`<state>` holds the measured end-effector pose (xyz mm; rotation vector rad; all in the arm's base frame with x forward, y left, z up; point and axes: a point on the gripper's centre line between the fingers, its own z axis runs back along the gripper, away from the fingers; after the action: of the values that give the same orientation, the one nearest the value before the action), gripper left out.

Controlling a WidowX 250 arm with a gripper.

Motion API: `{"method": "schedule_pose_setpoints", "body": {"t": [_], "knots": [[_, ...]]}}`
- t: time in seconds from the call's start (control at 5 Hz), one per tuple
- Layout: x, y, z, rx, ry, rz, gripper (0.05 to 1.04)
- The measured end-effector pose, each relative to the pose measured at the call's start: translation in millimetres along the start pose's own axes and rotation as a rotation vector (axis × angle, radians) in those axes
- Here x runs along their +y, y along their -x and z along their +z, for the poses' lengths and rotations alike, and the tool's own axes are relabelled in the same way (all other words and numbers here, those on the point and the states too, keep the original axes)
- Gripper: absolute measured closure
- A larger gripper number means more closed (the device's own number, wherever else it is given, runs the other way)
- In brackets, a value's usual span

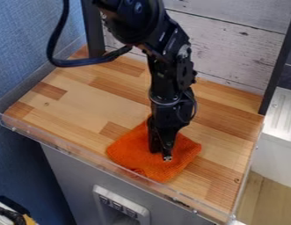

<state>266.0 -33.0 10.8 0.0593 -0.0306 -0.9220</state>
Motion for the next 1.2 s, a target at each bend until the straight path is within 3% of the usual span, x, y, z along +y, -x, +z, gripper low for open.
{"method": "schedule_pose_setpoints", "body": {"t": [0.2,0.6,1.2], "knots": [[11.0,8.1,-1.4,-0.03,0.003,0.081,1.025],[41.9,46.4,-2.9,-0.052,0.025,0.364,1.025],[88.7,95.2,-7.3,-0.009,0.095,0.728,1.025]]}}
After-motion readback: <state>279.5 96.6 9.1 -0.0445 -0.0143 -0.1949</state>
